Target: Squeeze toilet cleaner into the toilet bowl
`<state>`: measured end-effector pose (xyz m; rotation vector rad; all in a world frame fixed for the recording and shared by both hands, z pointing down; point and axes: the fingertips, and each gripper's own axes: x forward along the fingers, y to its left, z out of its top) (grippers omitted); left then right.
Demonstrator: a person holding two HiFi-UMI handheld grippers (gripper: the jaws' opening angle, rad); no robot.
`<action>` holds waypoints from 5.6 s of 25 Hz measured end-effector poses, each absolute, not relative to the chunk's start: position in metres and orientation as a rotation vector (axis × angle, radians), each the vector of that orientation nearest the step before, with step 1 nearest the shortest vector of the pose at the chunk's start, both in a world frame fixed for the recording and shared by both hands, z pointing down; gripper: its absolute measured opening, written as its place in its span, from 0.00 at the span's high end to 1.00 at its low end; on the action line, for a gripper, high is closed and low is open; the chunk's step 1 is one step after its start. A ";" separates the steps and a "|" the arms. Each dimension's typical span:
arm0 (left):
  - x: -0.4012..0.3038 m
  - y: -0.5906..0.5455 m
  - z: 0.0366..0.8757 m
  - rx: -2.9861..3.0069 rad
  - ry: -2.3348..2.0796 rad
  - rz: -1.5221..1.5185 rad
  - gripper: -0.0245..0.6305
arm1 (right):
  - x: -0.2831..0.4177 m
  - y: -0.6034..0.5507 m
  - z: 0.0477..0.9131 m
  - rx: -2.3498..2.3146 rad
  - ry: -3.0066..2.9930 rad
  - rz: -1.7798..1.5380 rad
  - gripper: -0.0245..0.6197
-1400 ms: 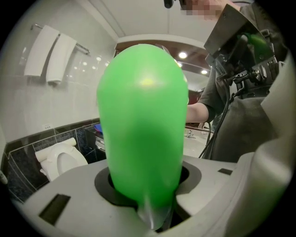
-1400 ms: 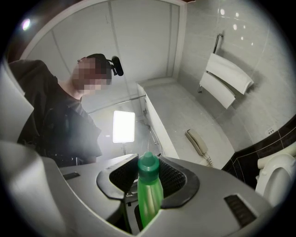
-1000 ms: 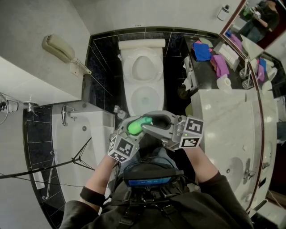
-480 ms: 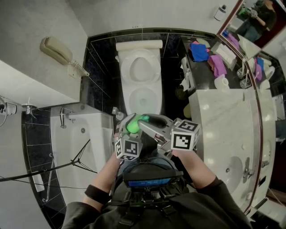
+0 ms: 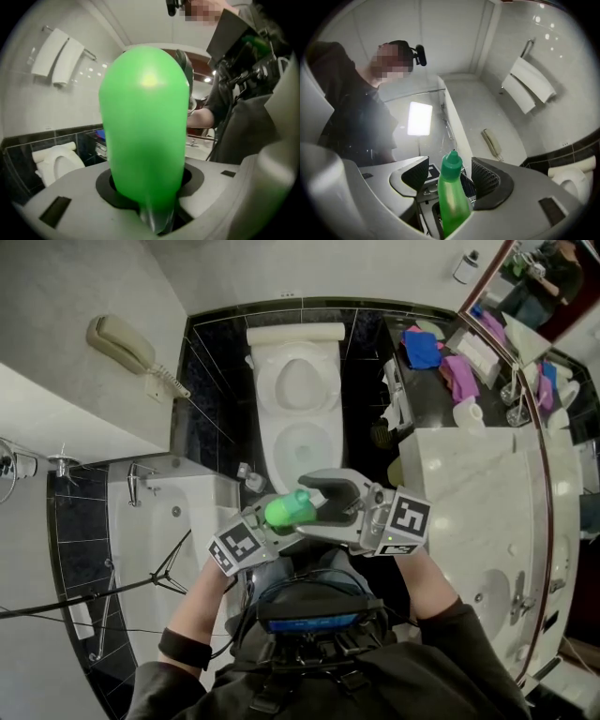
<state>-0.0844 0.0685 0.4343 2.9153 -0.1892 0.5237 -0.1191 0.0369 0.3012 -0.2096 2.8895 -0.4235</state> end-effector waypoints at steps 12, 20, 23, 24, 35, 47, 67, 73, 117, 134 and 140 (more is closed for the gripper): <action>-0.085 0.107 0.396 2.807 0.309 0.460 0.68 | -0.123 0.052 0.271 0.028 2.896 -0.193 0.63; -0.082 0.097 0.411 2.853 0.198 0.494 0.68 | -0.120 0.048 0.274 -0.040 2.864 -0.327 0.72; -0.079 0.082 0.419 2.898 0.013 0.556 0.68 | -0.117 0.039 0.285 -0.130 2.862 -0.392 0.72; -0.079 0.075 0.424 2.915 -0.067 0.582 0.68 | -0.116 0.036 0.291 -0.161 2.863 -0.430 0.72; -0.103 0.011 0.485 2.913 -1.027 0.822 0.68 | -0.111 0.009 0.348 -0.506 2.807 -0.943 0.72; -0.117 -0.007 0.500 2.913 -1.274 0.900 0.68 | -0.114 0.002 0.371 -0.699 2.719 -1.248 0.72; -0.087 0.091 0.407 2.797 0.234 0.470 0.68 | -0.119 0.043 0.281 -0.072 2.924 -0.198 0.58; -0.083 0.107 0.406 2.795 0.398 0.493 0.68 | -0.121 0.049 0.268 -0.024 2.899 -0.159 0.67; -0.082 0.041 0.450 3.007 -0.451 0.642 0.68 | -0.115 0.018 0.318 -0.396 2.859 -0.568 0.55; -0.070 0.101 0.384 2.830 0.378 0.491 0.68 | -0.112 0.050 0.259 -0.029 2.888 -0.130 0.66; -0.071 0.100 0.397 2.882 0.395 0.498 0.68 | -0.112 0.048 0.264 -0.046 2.875 -0.213 0.71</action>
